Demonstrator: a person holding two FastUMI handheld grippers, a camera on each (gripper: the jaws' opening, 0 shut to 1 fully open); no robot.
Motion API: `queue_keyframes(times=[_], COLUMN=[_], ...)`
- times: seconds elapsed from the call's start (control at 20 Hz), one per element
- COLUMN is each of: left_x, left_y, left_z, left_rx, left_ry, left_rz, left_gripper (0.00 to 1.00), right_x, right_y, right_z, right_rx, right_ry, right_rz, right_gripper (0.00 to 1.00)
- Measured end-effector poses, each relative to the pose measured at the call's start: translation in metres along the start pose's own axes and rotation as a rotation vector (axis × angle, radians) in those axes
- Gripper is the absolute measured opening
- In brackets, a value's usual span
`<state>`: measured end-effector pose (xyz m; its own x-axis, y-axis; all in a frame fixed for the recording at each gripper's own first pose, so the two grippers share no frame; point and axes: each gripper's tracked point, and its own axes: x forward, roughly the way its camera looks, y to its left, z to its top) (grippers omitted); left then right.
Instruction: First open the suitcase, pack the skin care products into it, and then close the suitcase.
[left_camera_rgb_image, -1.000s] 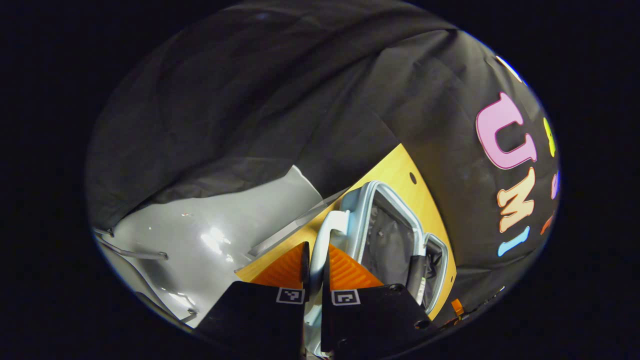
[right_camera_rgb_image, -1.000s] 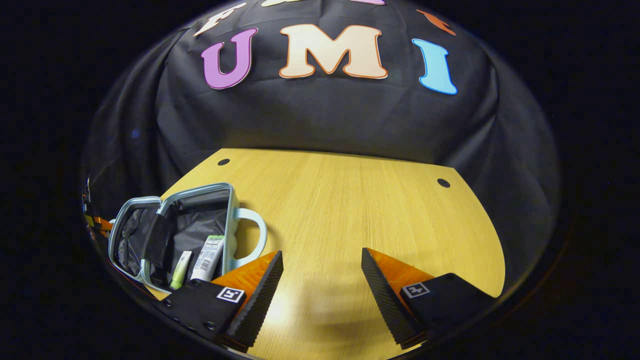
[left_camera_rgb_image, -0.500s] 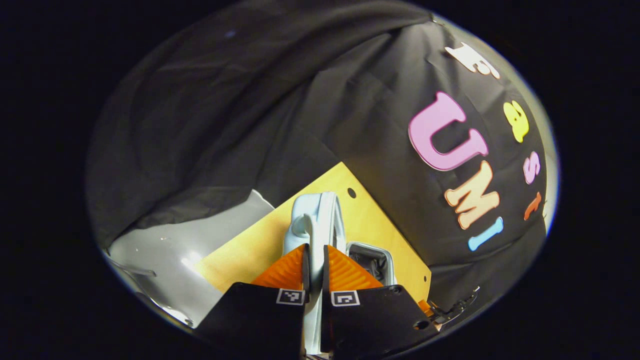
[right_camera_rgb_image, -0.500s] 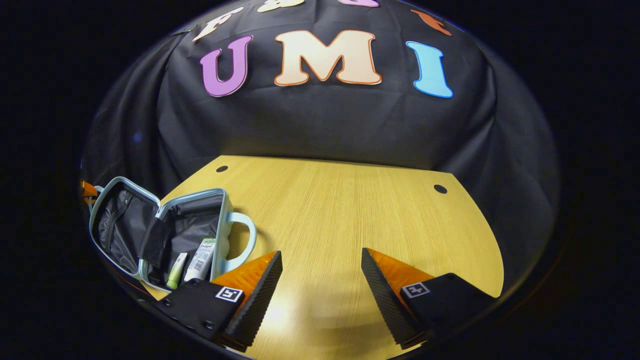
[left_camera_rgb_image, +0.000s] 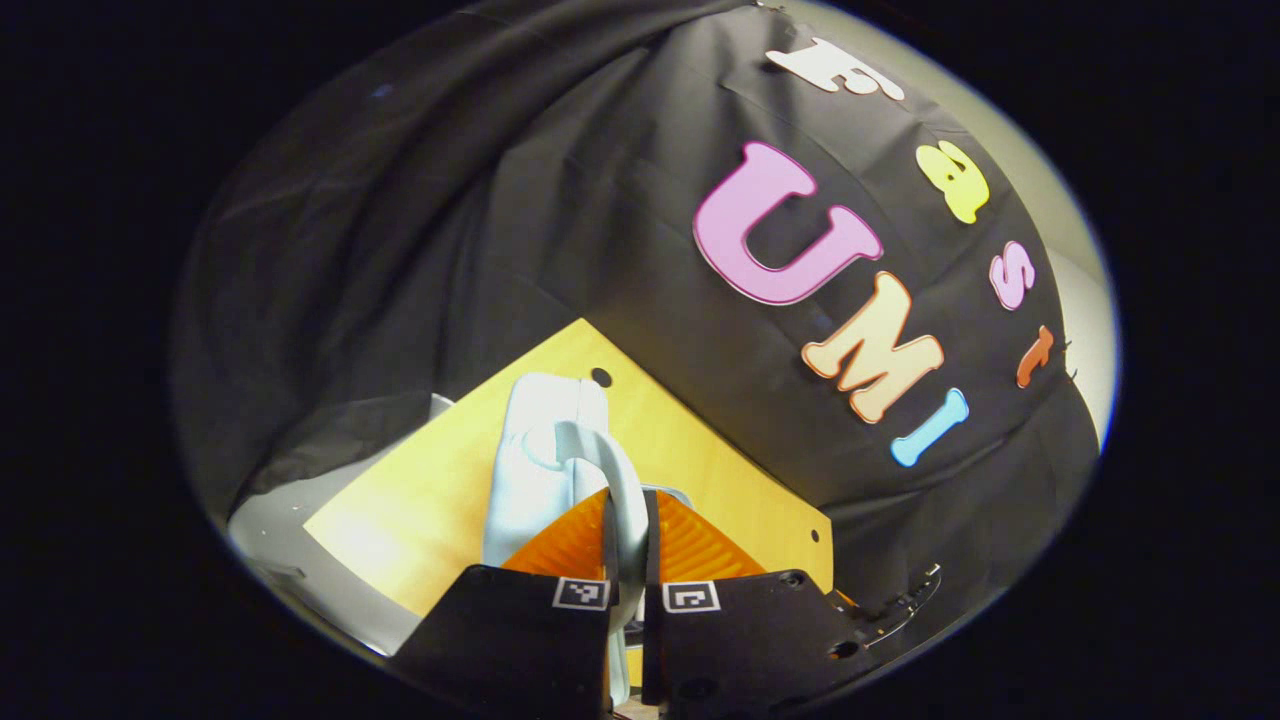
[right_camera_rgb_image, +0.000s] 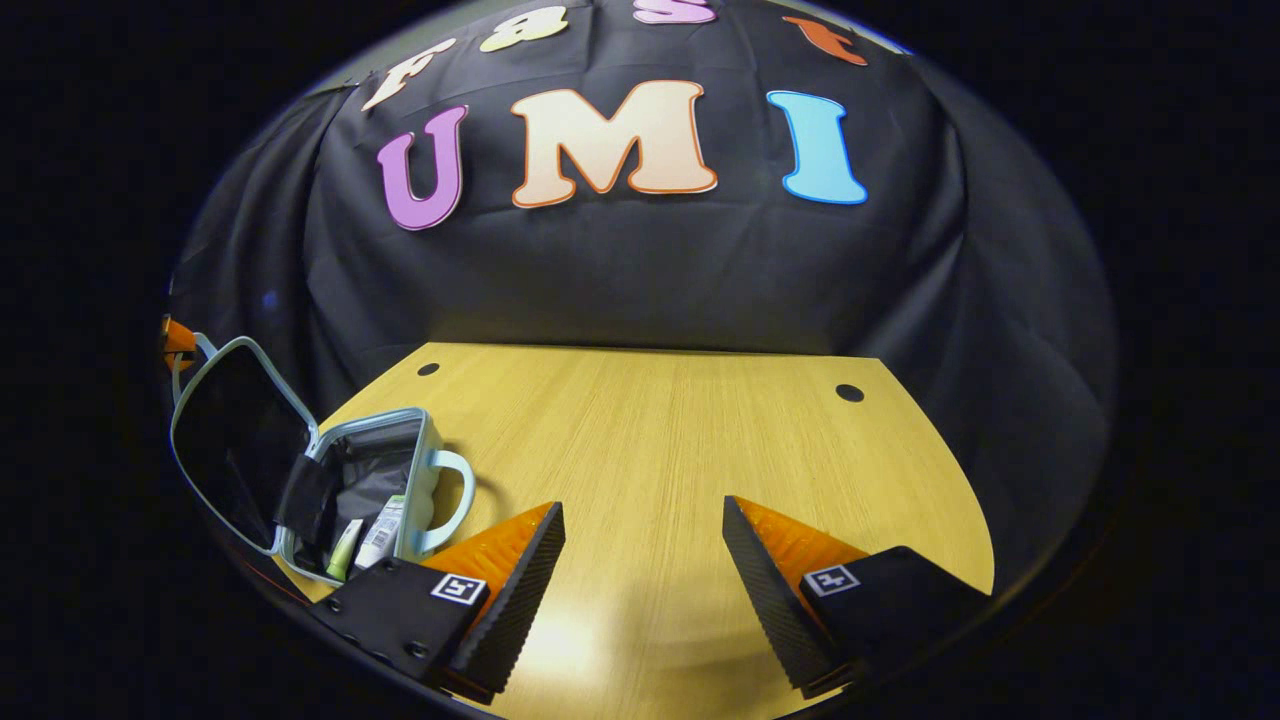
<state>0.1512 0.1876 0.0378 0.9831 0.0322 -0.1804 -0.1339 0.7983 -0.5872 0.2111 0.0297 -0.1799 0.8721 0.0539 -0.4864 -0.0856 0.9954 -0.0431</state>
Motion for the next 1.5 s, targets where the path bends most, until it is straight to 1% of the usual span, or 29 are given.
queue_keyframes(times=[0.05, 0.1, 0.15, 0.25, 0.4, 0.6, 0.75, 1.0, 1.1, 1.2, 1.35, 1.5], left_x=[0.007, 0.014, 0.022, 0.040, 0.069, 0.111, 0.138, 0.188, 0.205, 0.220, 0.230, 0.239], left_y=[-0.013, -0.027, -0.041, -0.070, -0.102, -0.132, -0.148, -0.153, -0.147, -0.144, -0.128, -0.116], left_z=[-0.004, -0.008, -0.013, -0.026, -0.044, -0.080, -0.116, -0.183, -0.207, -0.225, -0.247, -0.263], left_rx=[0.007, 0.016, 0.022, 0.042, 0.067, 0.128, 0.153, 0.214, 0.239, 0.307, 0.403, 0.435], left_ry=[0.009, 0.019, 0.030, 0.071, 0.134, 0.223, 0.305, 0.405, 0.436, 0.451, 0.487, 0.515], left_rz=[-0.015, -0.034, -0.056, -0.103, -0.137, -0.136, -0.130, -0.066, -0.013, 0.047, 0.132, 0.180], left_gripper=[0.05, 0.05, 0.05, 0.05, 0.06, 0.06, 0.06, 0.06, 0.06, 0.06, 0.06, 0.06], right_x=[-0.002, -0.003, -0.005, -0.009, -0.010, -0.010, -0.012, -0.019, -0.020, -0.024, -0.028, -0.033], right_y=[-0.005, -0.011, -0.014, -0.021, -0.030, -0.037, -0.045, -0.055, -0.056, -0.059, -0.066, -0.077], right_z=[-0.002, -0.003, -0.003, -0.002, -0.009, -0.012, -0.011, -0.009, -0.009, -0.009, -0.008, -0.010], right_rx=[0.003, 0.003, 0.002, -0.009, -0.005, -0.004, 0.001, 0.021, 0.025, 0.026, 0.045, 0.073], right_ry=[0.006, 0.010, 0.009, 0.003, 0.016, 0.023, 0.026, 0.017, 0.018, 0.015, 0.005, -0.004], right_rz=[0.002, 0.001, 0.002, 0.004, 0.012, 0.017, 0.013, 0.004, 0.007, 0.008, -0.005, -0.021], right_gripper=[0.99, 0.95, 0.98, 0.97, 0.97, 0.97, 0.97, 0.97, 0.97, 0.97, 0.97, 0.97])
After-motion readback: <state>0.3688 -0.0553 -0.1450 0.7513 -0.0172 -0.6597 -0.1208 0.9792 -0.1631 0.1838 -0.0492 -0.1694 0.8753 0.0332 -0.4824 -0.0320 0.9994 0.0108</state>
